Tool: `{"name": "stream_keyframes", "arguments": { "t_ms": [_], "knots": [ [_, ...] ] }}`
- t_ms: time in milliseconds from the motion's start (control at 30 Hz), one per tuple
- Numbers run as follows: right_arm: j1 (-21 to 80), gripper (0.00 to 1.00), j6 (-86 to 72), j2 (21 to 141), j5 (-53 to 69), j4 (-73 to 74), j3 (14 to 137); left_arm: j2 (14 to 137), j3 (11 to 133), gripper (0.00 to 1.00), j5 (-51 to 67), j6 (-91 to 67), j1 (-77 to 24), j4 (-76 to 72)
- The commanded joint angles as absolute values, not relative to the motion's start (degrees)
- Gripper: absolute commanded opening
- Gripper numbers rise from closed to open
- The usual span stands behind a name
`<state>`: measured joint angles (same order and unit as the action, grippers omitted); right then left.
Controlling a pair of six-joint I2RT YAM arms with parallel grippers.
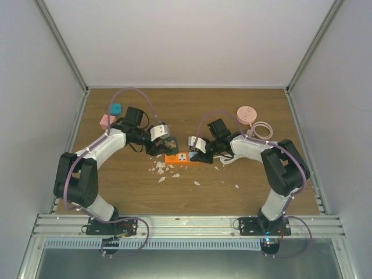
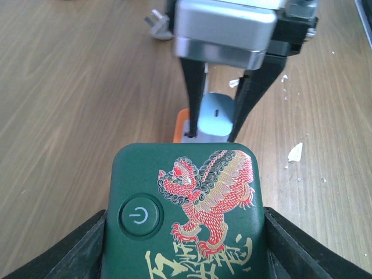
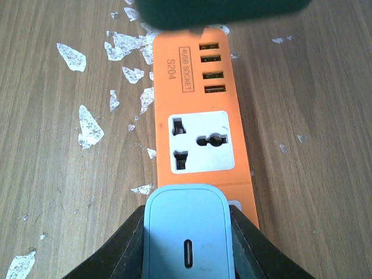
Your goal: Pull the plug off the socket
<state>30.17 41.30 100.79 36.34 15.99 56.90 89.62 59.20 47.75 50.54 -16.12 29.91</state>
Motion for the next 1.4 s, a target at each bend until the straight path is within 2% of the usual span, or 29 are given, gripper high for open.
{"name": "stream_keyframes", "arguments": {
  "t_ms": [0,333,633,800,1067,1367],
  "knots": [
    [30.95,0.28,40.7,101.7,33.95,16.41,56.58,88.19,63.76,0.26,50.36,51.47,-11.07,36.46],
    [30.95,0.46,40.21,101.13,34.1,16.54,56.79,87.95,70.29,0.26,39.99,54.72,-2.39,47.44],
    [30.96,0.63,41.22,99.91,34.1,17.49,56.59,88.9,76.0,0.26,20.61,64.2,5.51,57.98],
    [30.93,0.7,41.16,99.37,34.27,17.49,56.18,90.42,75.03,0.26,8.91,67.84,9.39,57.85],
    [30.94,0.75,41.4,98.55,34.22,17.53,56.0,96.34,77.76,0.27,-3.21,68.0,12.04,56.97],
    [30.95,0.8,41.4,98.08,33.85,17.39,56.05,104.73,83.95,0.28,-9.55,66.56,11.92,58.57]
  ]
}}
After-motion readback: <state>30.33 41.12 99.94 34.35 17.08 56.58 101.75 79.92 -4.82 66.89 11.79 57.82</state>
